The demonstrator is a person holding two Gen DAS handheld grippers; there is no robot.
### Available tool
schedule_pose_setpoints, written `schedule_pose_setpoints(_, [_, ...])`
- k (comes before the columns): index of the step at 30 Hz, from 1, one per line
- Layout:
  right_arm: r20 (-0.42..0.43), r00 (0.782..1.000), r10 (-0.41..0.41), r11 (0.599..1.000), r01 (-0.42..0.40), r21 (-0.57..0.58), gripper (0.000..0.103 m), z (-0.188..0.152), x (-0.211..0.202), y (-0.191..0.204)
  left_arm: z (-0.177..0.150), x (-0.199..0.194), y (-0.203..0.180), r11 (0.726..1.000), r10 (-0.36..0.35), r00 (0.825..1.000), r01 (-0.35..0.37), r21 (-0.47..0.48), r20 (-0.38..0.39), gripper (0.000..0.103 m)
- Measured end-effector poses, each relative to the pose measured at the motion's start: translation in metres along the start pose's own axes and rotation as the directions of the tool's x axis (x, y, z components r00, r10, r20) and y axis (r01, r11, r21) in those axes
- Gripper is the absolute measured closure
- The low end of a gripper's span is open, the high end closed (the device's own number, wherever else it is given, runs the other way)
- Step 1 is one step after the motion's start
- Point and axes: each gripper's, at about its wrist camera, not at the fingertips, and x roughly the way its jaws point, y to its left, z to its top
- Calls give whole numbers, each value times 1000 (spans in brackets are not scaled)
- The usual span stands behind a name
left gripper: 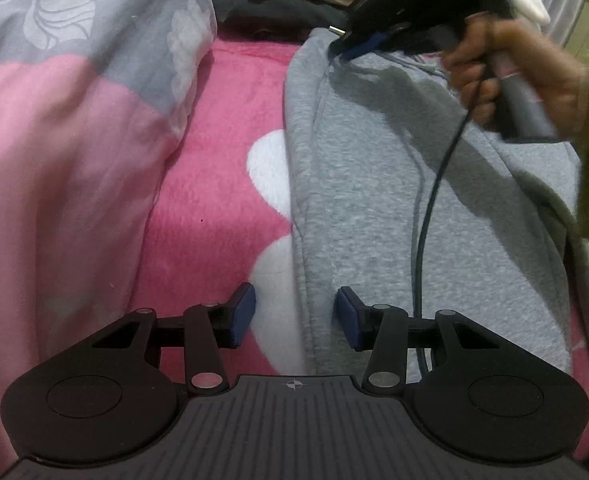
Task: Fold clothes
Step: 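Bring both open grippers over the waistband and drawstring of the sweatpants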
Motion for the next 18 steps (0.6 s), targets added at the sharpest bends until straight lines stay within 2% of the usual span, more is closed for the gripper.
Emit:
schedule_pose_setpoints(4, [16,999,-46,999,46,0,93,12,-3,-5,-2,0,1,1000,-9,1000,9,4,-4,58])
schedule_pose_setpoints(7, [-31,997,-65,997,66,37,94,18,33,-15,-7,-4,-1,1000,-7,1000,7,7,6,58])
schedule_pose_setpoints(9, [-17,998,-62,996,63,63,95,17,44,-18,-9,-6,-2,1000,-4,1000,4,6,16,58])
schedule_pose_setpoints(14, [11,999,-40,992,38,123,93,12,16,-16,-11,-10,0,999,-9,1000,10,-33,28,58])
schedule_pose_setpoints(18, [-17,1000,21,990,-18,137,92,0,-13,-13,-12,-13,-1,998,-12,999,14,-61,33,58])
